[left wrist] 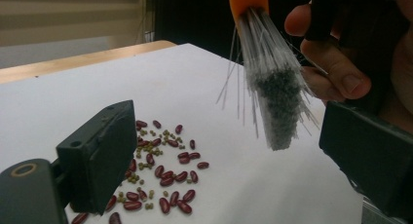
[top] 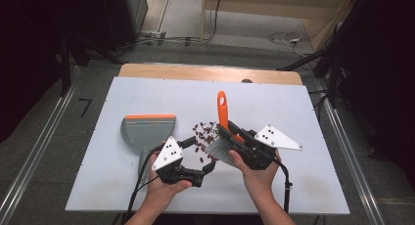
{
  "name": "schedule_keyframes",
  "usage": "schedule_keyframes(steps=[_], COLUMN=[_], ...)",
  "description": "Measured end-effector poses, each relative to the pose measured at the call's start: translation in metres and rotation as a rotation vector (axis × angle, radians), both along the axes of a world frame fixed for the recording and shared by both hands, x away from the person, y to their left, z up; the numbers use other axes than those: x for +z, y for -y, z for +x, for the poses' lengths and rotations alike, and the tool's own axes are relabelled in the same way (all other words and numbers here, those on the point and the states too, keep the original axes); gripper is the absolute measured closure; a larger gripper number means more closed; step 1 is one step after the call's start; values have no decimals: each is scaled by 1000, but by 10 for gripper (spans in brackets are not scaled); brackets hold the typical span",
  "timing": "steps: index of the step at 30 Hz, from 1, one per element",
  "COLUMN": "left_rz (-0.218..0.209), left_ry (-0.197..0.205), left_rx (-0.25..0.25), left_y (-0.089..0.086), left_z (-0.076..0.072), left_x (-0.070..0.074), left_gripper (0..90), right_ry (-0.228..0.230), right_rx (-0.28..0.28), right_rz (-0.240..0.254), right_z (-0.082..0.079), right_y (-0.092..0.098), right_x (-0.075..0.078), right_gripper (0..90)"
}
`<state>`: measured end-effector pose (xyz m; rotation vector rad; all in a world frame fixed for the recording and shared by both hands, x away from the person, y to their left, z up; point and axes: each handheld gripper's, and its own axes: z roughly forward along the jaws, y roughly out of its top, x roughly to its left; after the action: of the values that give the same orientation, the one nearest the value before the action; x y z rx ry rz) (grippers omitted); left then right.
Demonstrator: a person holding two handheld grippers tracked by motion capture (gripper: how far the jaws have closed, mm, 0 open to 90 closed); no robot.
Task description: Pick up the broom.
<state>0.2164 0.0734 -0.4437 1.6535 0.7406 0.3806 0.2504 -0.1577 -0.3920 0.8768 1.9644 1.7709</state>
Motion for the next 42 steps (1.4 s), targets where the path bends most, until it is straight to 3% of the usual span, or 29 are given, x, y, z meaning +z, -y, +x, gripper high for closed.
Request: schedule_keyframes(steps=[6, 10, 14, 17, 20, 22, 25, 28, 31, 33, 38, 42], left_rz=[-1, 18, 13, 0, -27, -25, -1, 27, 31, 31, 30, 28], left_ry=[-27, -45, -63, -65, -92, -96, -96, -98, -101, -97, -78, -66], left_rx=[-21, -4, -4, -8, -57, -60, -60, -55, -70, -77, -141, -198], left_y=[14, 22, 23, 21, 19, 18, 15, 10, 1, -3, -29, -38], left_z=[-3, -3, -2, -2, -1, 0, 1, 2, 6, 7, 14, 16], left_x=[-3, -5, -6, -5, -5, -5, -4, -2, 0, 1, 8, 11], left_gripper=[145, 228, 397, 592, 772, 817, 848, 856, 858, 859, 859, 859], right_ry=[24, 34, 38, 40, 48, 47, 45, 36, 29, 11, -44, -75], right_rx=[17, 31, 36, 38, 36, 39, 54, 105, 155, 204, 349, 417], right_rz=[3, -1, -3, 3, 28, 30, 32, 42, 59, 48, 20, 5], right_z=[-7, -10, -12, -14, -14, -13, -13, -8, -1, 5, 24, 34], right_y=[-8, -15, -19, -20, -19, -18, -18, -16, -10, -3, 17, 24], right_x=[0, -1, -3, -4, -5, -6, -6, -7, -4, -1, 1, -6], right_gripper=[700, 700, 700, 700, 700, 700, 699, 680, 512, 461, 455, 470])
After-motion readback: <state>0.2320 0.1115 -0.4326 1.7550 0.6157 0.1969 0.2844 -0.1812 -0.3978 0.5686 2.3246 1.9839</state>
